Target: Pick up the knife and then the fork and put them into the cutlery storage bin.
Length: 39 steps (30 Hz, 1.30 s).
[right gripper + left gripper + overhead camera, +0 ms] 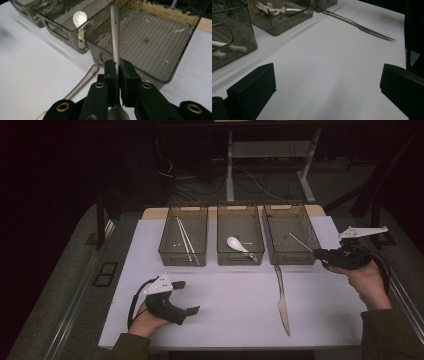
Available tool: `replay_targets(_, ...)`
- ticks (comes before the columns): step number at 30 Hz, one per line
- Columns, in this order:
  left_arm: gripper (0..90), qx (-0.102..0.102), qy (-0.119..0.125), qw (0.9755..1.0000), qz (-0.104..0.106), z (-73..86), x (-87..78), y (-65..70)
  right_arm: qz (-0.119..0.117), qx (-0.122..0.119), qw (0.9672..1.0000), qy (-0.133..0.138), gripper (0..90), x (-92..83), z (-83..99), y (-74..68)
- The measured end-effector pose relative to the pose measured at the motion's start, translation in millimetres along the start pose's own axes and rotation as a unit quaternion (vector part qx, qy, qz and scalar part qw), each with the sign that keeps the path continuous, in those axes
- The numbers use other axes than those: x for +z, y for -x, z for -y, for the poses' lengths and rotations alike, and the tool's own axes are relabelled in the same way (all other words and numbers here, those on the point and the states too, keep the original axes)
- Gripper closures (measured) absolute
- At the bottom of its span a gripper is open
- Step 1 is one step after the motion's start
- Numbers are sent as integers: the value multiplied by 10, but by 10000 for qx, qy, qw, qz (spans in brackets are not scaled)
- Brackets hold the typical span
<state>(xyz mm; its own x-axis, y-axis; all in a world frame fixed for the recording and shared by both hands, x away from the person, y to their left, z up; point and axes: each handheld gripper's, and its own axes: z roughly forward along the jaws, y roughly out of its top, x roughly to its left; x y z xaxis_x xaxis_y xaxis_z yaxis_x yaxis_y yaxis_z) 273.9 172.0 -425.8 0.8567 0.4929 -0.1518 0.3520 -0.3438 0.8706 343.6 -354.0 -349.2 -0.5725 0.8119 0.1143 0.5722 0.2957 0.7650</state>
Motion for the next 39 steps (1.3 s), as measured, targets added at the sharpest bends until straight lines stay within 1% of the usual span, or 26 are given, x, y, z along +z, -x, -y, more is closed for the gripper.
replay_targets(1,0,-5,3,10000,1,0,0,0,38,-21,10000,30,843,8,-29,5)
replay_targets(3,0,-7,6,10000,6,0,0,-1,41,-5,10000,72,843,23,-78,16)
replay_targets(6,0,-8,11,10000,13,0,-1,-1,75,16,9999,76,843,59,-168,34)
replay_targets(8,0,-13,8,10000,10,0,0,0,150,17,9999,80,843,80,-222,49)
replay_targets(14,0,3,12,10000,23,-2,2,2,288,25,9996,-16,843,170,-374,81)
replay_targets(17,0,-2,21,10000,19,-2,-1,0,342,60,9994,-28,843,218,-428,111)
replay_targets(21,0,-15,37,10000,19,-2,-1,2,384,171,9991,-21,842,288,-503,155)
replay_targets(24,0,-15,35,10000,18,-2,0,1,414,207,9989,-46,843,352,-552,200)
replay_targets(29,0,-16,43,10000,27,-3,1,1,473,346,9983,-49,843,465,-613,285)
replay_targets(34,0,-6,32,10000,35,-2,4,0,505,468,9976,-98,842,615,-675,350)
replay_targets(37,0,-9,35,10000,45,-1,6,-2,528,436,9975,-189,842,698,-718,362)
replay_targets(39,0,-19,35,10000,51,0,9,-6,534,456,9973,-233,842,756,-748,364)
